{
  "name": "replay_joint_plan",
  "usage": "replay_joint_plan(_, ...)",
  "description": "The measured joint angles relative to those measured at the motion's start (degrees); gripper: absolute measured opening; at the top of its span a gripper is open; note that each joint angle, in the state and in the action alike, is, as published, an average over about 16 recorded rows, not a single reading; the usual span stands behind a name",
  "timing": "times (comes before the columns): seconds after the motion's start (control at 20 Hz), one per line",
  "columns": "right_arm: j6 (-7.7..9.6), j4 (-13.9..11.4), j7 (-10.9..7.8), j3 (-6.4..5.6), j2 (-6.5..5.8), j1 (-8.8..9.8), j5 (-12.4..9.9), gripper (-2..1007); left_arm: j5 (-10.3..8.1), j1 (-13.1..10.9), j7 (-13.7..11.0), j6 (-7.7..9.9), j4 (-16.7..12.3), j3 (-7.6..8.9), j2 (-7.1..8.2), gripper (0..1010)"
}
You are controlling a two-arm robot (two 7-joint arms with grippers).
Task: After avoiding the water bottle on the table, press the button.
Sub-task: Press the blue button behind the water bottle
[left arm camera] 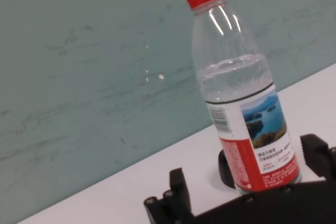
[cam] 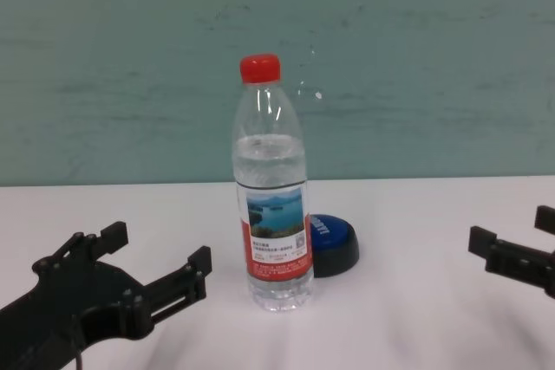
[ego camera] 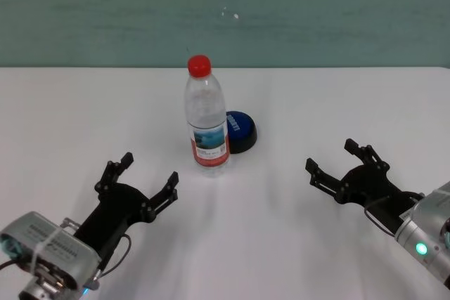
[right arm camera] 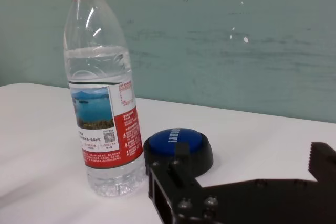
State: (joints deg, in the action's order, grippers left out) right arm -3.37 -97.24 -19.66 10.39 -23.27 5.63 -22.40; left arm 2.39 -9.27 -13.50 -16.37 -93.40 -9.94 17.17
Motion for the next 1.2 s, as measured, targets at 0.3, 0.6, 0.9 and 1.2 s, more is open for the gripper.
replay_joint_plan(0.3, 0.02, 0.50, 0.14, 0.01, 0.01, -0.16, 0.06, 1004, 0.00, 0.00, 0.00, 0.00, 0.00, 0.00, 0.00, 1000)
replay_joint_plan(0.6, 0.37, 0.99, -0.07, -0.02, 0.15, -1.51, -0.36, 1004, 0.00, 0.00, 0.00, 0.00, 0.00, 0.00, 0.00, 1000)
replay_joint_plan(0.9, 1.11, 2.04, -0.41, 0.30, 0.43, -4.10, -0.97, 1004, 0.00, 0.00, 0.00, 0.00, 0.00, 0.00, 0.00, 1000)
replay_joint_plan(1.2, 2.13, 3.88, -1.02, 1.22, 0.75, -7.81, -1.54, 1004, 0.00, 0.00, 0.00, 0.00, 0.00, 0.00, 0.00, 1000)
